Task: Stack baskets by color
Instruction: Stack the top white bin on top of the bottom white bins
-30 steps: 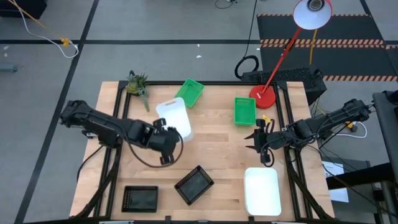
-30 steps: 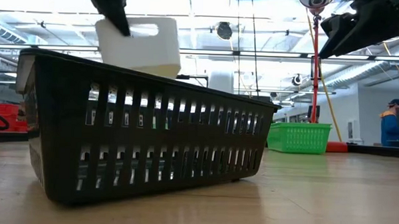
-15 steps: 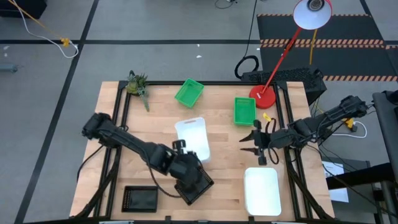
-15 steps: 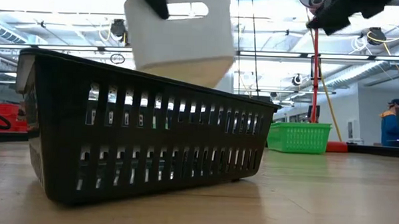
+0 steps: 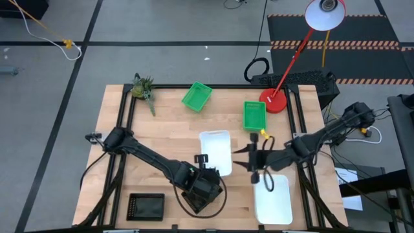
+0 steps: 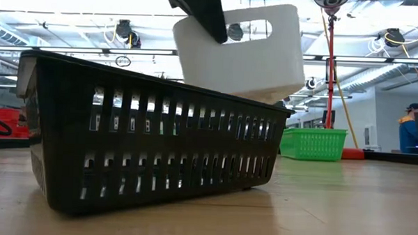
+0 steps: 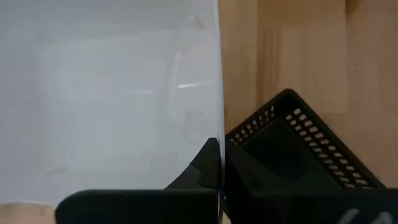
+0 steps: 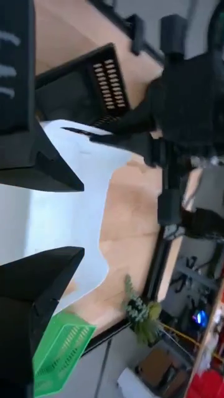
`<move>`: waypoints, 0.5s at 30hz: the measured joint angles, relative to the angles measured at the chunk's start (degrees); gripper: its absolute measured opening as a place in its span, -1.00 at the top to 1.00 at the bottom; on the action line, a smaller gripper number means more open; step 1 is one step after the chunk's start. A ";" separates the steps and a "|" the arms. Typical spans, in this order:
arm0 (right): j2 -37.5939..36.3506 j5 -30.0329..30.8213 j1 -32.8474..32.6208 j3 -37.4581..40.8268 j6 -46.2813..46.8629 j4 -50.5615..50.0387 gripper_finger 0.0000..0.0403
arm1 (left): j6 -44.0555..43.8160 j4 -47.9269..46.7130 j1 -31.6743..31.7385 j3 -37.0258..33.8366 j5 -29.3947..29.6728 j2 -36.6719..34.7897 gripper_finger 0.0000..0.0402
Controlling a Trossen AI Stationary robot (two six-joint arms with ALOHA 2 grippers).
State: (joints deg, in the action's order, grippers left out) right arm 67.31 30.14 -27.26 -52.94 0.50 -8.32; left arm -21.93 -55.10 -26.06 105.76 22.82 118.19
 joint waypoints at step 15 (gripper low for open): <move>10.20 -0.50 15.01 -12.06 -3.04 -12.99 0.15 | 2.62 1.85 -1.12 0.08 4.81 0.09 0.99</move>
State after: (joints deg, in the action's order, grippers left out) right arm 77.51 29.63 -12.24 -65.00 -2.55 -21.31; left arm -19.31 -53.25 -27.18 105.84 27.63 118.28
